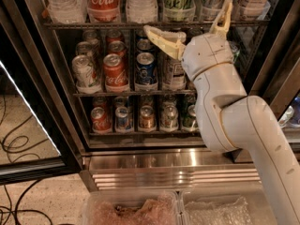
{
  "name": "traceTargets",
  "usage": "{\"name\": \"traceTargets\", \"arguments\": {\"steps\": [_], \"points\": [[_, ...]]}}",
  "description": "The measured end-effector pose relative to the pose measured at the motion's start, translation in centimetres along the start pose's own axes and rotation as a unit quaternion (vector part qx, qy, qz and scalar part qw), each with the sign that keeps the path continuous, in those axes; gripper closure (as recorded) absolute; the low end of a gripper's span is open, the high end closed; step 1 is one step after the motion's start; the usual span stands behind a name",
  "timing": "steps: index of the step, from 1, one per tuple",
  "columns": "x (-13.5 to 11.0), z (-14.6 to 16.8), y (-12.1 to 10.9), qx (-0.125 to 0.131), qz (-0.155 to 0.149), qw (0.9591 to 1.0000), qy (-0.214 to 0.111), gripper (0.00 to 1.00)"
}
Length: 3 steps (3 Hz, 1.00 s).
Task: Pick green can from top shelf of fridge
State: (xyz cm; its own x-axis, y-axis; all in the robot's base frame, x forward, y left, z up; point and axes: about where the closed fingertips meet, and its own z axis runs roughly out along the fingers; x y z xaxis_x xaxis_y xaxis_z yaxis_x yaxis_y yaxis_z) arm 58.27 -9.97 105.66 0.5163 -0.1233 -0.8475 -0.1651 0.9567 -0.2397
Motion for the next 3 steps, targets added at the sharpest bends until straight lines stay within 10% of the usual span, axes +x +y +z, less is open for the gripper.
{"name": "traceTargets", "arguments": {"steps": [3], "points": [[0.9, 3.8, 0.6, -0.004, 0.004, 1.0, -0.007, 0.24]]}}
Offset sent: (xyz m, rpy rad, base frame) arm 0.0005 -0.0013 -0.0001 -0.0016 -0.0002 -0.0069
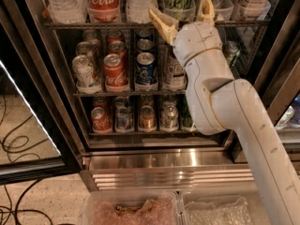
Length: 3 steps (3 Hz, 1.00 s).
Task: Pick green can from top shelf of fridge
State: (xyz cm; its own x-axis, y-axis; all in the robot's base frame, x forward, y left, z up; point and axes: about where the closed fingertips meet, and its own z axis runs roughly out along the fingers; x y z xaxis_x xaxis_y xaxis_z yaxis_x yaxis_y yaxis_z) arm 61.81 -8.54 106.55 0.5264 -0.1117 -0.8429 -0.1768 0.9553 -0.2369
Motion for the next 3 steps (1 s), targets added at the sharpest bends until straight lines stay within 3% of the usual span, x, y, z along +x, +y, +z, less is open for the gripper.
{"name": "traceTargets", "arguments": {"steps": [2, 3], "points": [[-0.5, 1.66, -0.84, 0.018, 0.0, 0.9997, -0.016, 0.23], [-0.33, 1.73, -0.94, 0.022, 0.0, 0.9996, -0.016, 0.28]]}}
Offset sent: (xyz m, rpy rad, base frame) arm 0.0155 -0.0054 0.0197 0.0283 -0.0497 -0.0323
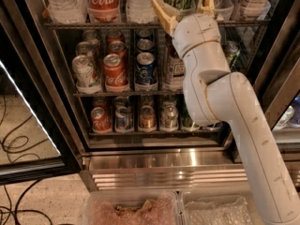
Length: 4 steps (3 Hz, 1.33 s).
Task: Pick green can from top shelf of fridge
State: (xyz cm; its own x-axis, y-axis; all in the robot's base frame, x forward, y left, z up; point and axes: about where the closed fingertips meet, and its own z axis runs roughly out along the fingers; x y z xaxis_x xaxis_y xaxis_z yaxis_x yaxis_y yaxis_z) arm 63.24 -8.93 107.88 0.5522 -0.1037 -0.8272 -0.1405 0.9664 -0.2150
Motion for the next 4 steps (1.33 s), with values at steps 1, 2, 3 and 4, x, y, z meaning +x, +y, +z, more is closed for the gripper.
{"name": "traceTargets", "arguments": {"steps": [1, 2, 3, 4], "points": [[0.1, -0.1, -0.2, 0.006, -0.001, 1.0, 0.0, 0.33], [0.1, 0.3, -0.3, 0.007, -0.003, 1.0, 0.003, 0.32], [0.0, 0.9, -0.4, 0.007, -0.009, 0.9999, 0.011, 0.33], [0.9, 1.7, 0.2, 0.004, -0.013, 0.9994, 0.031, 0.33]]}}
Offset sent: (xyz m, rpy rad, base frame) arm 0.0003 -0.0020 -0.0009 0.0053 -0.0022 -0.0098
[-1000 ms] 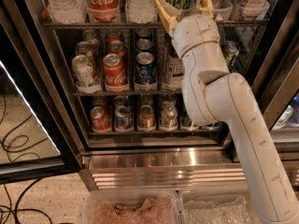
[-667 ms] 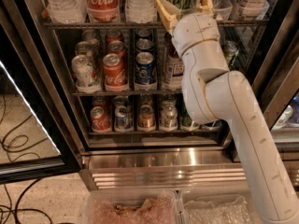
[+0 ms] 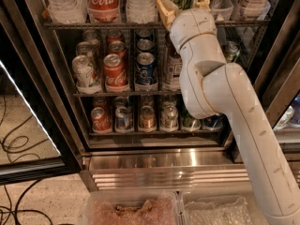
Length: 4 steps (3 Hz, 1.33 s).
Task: Pick green can from top shelf of fridge
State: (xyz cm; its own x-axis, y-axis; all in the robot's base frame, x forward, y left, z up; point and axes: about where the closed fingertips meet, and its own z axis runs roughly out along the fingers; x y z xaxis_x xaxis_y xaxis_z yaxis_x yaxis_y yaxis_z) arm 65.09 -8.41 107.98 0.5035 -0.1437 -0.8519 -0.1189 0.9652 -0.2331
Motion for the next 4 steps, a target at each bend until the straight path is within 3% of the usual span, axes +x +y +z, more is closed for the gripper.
{"name": "traceTargets", "arguments": {"steps": [4], "points": [[1.7, 1.4, -1.2, 0.031, -0.017, 0.9994, 0.007, 0.34]]}}
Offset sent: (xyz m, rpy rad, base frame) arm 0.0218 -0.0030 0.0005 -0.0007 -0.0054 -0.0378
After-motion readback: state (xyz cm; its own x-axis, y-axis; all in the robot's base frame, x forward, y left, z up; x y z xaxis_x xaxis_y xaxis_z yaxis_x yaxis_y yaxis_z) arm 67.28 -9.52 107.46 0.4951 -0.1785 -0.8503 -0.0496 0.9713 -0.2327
